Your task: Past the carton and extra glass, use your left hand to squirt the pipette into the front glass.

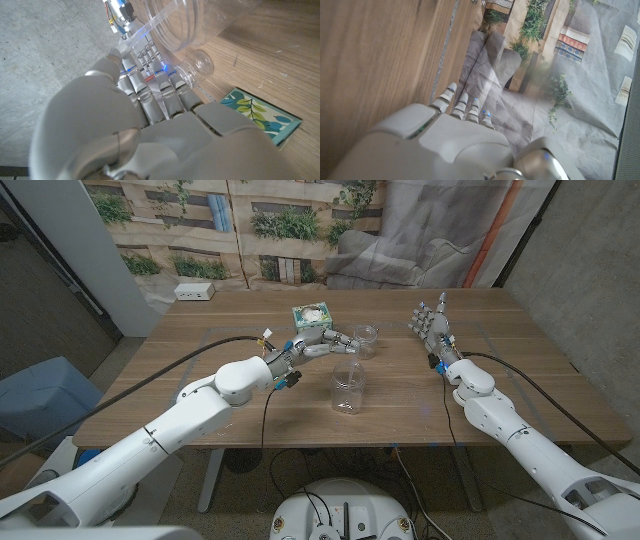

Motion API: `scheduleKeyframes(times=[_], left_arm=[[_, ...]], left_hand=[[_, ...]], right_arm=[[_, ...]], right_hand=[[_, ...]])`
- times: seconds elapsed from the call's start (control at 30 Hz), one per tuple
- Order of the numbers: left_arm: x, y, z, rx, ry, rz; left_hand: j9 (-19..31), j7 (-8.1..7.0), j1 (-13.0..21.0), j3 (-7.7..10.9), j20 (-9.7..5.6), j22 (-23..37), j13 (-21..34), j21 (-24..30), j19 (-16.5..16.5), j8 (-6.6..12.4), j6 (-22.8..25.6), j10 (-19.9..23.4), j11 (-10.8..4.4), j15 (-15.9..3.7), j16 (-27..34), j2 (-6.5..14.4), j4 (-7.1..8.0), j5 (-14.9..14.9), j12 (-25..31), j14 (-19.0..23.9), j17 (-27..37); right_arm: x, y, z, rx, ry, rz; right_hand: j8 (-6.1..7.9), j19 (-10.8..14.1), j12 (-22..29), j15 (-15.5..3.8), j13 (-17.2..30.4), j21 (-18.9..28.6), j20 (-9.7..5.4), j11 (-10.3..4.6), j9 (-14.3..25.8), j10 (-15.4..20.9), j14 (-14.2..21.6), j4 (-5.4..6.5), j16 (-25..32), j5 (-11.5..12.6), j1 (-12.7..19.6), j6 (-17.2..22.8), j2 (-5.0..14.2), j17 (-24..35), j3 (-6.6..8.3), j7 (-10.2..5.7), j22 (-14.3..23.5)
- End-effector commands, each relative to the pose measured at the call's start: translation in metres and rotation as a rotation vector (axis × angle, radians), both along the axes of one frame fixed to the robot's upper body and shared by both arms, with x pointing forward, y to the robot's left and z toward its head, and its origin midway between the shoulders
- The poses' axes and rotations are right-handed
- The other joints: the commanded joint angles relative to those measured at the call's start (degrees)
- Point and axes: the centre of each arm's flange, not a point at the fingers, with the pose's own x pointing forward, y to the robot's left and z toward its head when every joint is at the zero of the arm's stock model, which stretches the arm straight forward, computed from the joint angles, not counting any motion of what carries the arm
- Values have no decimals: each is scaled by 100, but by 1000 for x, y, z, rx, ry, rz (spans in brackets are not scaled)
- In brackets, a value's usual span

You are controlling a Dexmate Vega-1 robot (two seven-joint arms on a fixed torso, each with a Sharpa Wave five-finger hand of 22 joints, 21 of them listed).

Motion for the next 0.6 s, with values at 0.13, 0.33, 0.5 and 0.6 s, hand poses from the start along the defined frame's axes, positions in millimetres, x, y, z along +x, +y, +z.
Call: scheduleKeyframes(times=[0.13,0.33,0.5,0.6], left_arm=[[-2,1,0,0,-20,5],[-3,1,0,3,-39,7],[-4,1,0,-6,-49,10],[-4,2,0,-12,-58,12]], left_hand=[[21,31,162,17,-59,8,14,68,73,38,97,117,-5,-941,23,13,-9,-12,53,86,32],[22,38,242,-6,-76,9,21,72,81,66,197,192,0,-949,19,-2,-5,-34,73,119,33],[23,34,297,-24,-94,10,27,75,88,76,241,248,7,-961,16,-10,-2,-49,88,144,34],[24,37,322,-39,-101,11,31,78,95,81,265,298,9,-960,16,-19,3,-58,103,156,35]], right_arm=[[0,0,0,0,0,0],[0,0,0,0,0,0],[0,0,0,0,0,0],[0,0,0,0,0,0]], right_hand=[[38,32,17,-468,16,29,8,-10,11,-13,-45,-5,34,26,0,7,335,26,-44,-50,30],[38,34,22,-484,17,30,2,-23,11,-2,-47,-5,33,27,0,6,334,26,-44,-42,30],[37,34,12,-478,16,30,6,3,11,-29,-54,-5,30,27,0,5,334,26,-44,-50,30],[40,36,8,-473,15,31,4,-2,11,-36,-53,-5,31,27,1,12,334,26,-45,-50,30]])
